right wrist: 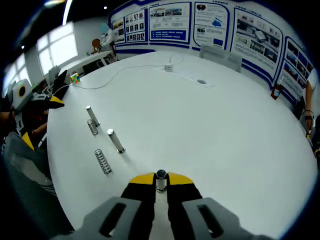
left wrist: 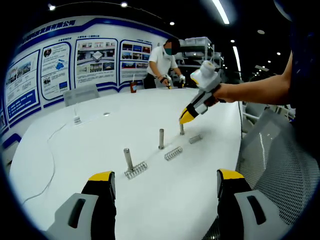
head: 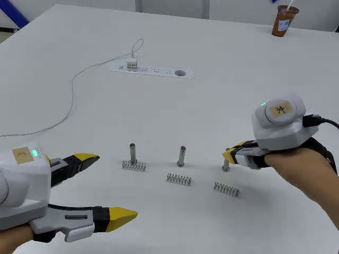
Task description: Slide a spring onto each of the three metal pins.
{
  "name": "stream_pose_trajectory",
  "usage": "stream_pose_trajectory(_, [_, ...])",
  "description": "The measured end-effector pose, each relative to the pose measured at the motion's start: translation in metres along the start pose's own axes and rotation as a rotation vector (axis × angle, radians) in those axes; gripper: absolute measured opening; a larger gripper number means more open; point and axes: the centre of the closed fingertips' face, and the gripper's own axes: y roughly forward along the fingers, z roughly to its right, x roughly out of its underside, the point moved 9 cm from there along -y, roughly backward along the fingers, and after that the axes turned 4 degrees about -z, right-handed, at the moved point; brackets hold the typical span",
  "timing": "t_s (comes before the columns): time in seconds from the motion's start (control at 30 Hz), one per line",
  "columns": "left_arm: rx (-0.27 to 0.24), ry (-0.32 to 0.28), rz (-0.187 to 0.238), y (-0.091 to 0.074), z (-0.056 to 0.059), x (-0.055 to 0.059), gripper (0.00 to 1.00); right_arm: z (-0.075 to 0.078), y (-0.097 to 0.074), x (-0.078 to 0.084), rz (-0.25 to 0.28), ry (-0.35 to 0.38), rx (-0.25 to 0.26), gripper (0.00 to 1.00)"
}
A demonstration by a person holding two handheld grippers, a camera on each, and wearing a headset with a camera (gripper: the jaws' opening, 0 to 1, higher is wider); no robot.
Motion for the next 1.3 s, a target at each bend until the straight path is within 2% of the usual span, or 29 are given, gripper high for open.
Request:
stream_pose_trajectory(0.27, [-0.002, -0.004, 0.000, 0.0000, 0.0003, 0.0001, 0.85, 0.0024, -0.0030, 0.0067, 0.038, 0.004, 0.006, 0.09])
stream_pose_trajectory(0.97, [-0.001, -0.006, 0.005, 0.0016, 0.0015, -0.0003, 0.85, 0.0022, 0.0004, 0.0046, 0.047, -0.024, -0.005, 0.09])
stream_pose_trajectory(1.3, [0.003, -0.002, 0.007, 0.0032, 0.0022, -0.0015, 0.85, 0.0022, -0.0069, 0.0057, 0.049, -0.046, 0.001, 0.15])
